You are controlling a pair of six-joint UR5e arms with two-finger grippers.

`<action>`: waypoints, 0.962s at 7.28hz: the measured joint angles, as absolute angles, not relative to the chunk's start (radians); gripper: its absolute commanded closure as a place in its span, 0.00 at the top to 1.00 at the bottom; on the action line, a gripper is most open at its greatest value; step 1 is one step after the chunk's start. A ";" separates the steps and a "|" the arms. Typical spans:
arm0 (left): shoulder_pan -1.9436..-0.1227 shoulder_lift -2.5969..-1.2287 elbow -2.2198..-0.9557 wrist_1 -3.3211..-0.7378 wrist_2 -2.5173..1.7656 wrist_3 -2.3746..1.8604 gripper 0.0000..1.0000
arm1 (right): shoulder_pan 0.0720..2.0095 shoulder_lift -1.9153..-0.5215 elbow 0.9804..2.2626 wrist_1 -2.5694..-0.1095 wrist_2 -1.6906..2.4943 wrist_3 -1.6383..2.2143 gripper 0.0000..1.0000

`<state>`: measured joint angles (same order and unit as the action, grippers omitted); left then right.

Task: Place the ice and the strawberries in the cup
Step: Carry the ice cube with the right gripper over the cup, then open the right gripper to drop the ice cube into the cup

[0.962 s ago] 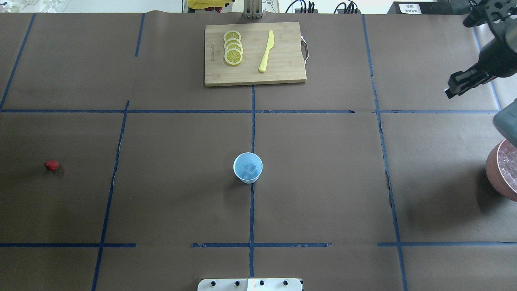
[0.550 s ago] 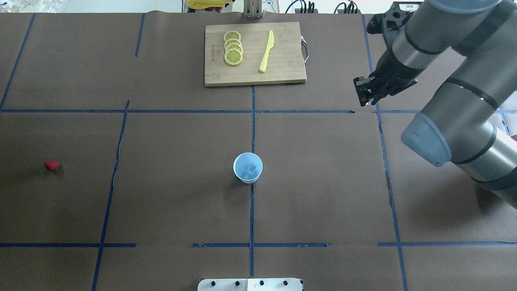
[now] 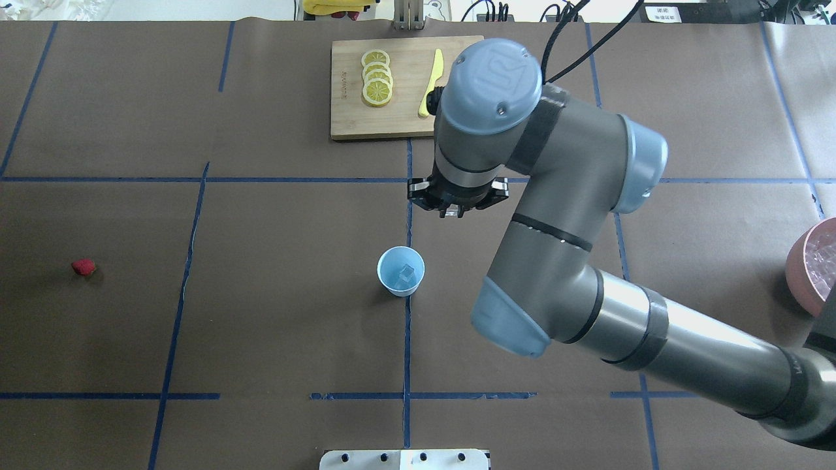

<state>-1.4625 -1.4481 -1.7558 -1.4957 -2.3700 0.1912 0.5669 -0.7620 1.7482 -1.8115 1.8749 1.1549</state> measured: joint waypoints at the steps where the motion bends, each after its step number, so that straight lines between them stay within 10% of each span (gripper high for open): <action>1: -1.462 -1.448 -1.753 -1.496 -2.370 0.192 1.00 | 0.522 -0.726 1.707 -1.810 1.833 1.199 0.00; 4: -1.453 -1.448 -1.749 -1.496 -2.370 0.193 1.00 | 0.440 -0.681 1.647 -1.809 1.764 1.265 0.02; 6: -1.449 -1.448 -1.749 -1.496 -2.370 0.193 1.00 | 0.425 -0.679 1.641 -1.808 1.750 1.273 0.52; 7: -1.449 -1.448 -1.749 -1.496 -2.370 0.193 1.00 | 0.421 -0.681 1.640 -1.808 1.749 1.273 0.54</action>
